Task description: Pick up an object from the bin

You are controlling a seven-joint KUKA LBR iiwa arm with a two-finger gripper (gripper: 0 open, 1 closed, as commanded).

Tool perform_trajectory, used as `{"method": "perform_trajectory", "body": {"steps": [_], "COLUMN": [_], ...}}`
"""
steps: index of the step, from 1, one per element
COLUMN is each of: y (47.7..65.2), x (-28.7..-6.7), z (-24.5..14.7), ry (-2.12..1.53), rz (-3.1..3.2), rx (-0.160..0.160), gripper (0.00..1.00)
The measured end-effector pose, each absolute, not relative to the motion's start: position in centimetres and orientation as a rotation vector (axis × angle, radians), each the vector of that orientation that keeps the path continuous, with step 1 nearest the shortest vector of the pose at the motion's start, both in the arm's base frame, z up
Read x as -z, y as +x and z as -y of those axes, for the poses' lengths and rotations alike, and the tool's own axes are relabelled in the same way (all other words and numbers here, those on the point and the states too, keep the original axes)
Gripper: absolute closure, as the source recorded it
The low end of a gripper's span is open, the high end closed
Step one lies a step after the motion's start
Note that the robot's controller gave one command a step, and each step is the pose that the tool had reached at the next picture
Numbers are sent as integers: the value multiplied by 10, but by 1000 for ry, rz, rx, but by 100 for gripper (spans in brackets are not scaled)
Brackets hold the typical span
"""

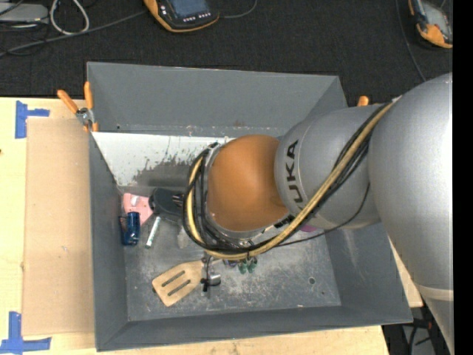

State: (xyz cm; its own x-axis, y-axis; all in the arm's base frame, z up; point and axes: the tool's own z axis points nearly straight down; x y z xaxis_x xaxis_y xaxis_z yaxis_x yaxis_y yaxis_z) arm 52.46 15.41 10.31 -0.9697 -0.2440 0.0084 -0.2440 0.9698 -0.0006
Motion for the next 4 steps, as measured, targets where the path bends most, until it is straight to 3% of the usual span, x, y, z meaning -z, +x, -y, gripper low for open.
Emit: {"method": "perform_trajectory", "body": {"steps": [1,2,4], "y": [522,522,521], "x": [-67,-69,-81], "z": [-162,-170,-170], "ry": [291,278,274], "rz": [3123,3124,3122], "rx": [1,2,1], "gripper": [0,100,100]}}
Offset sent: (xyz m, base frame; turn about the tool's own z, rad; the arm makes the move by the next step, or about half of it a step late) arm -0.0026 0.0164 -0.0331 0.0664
